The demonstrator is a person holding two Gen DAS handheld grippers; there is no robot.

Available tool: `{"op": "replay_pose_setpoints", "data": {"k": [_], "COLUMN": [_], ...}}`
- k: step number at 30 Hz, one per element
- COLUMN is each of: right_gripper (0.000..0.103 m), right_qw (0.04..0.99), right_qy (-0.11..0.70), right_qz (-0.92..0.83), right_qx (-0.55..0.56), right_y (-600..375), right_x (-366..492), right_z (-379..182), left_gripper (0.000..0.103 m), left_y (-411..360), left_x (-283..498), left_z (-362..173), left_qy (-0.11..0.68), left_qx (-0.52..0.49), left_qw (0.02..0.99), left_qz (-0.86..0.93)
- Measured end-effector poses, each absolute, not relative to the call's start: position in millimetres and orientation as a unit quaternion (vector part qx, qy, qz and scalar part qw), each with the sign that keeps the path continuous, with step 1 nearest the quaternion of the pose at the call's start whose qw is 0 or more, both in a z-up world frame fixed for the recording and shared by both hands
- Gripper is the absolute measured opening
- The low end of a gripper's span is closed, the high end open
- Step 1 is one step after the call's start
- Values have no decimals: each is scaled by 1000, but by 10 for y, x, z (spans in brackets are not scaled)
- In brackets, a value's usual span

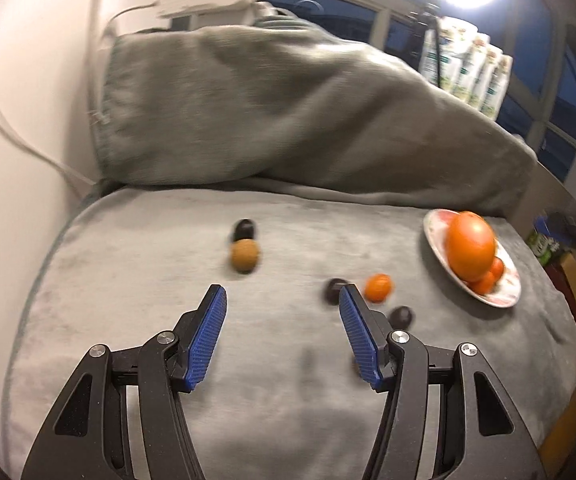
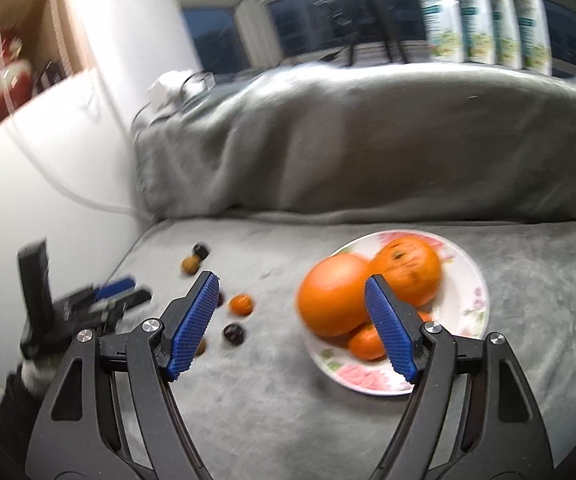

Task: Organize fruits
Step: 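Move both tools back over the loose small fruits on the blanket, then grasp the small brown fruit with the left tool while the right tool grasps a dark plum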

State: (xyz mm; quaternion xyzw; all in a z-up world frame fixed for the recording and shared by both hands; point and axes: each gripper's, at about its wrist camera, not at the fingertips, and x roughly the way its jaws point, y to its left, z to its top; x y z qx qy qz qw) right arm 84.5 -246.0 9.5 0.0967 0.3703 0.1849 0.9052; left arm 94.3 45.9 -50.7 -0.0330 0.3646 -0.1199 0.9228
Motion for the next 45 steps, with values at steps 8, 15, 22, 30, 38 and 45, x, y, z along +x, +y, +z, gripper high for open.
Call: {"op": "replay_pose_setpoints", "data": {"k": [8, 15, 22, 30, 38, 45], "right_gripper": [78, 70, 51, 44, 43, 40], "right_qw": [890, 880, 859, 847, 845, 840], "right_qy": [393, 408, 444, 471, 474, 482], "right_qz": [225, 240, 256, 247, 247, 248], "right_qx": [50, 34, 25, 11, 1, -6], "right_y": [-2009, -1777, -1567, -1463, -1428, -1374], "right_x": [784, 891, 989, 1103, 1162, 1206], "right_z": [-90, -219, -455, -696, -769, -863], "left_gripper": [58, 58, 56, 48, 48, 44], "left_y": [726, 751, 744, 703, 689, 589], "left_x": [1148, 1299, 1480, 1693, 1769, 1841], "left_z": [-646, -725, -749, -892, -967, -984], "left_qy": [381, 391, 397, 418, 429, 436], "left_qx": [-72, -81, -81, -88, -85, -60], "left_qw": [915, 910, 906, 896, 891, 890], "left_qz": [-112, -115, -122, -120, -120, -118]}}
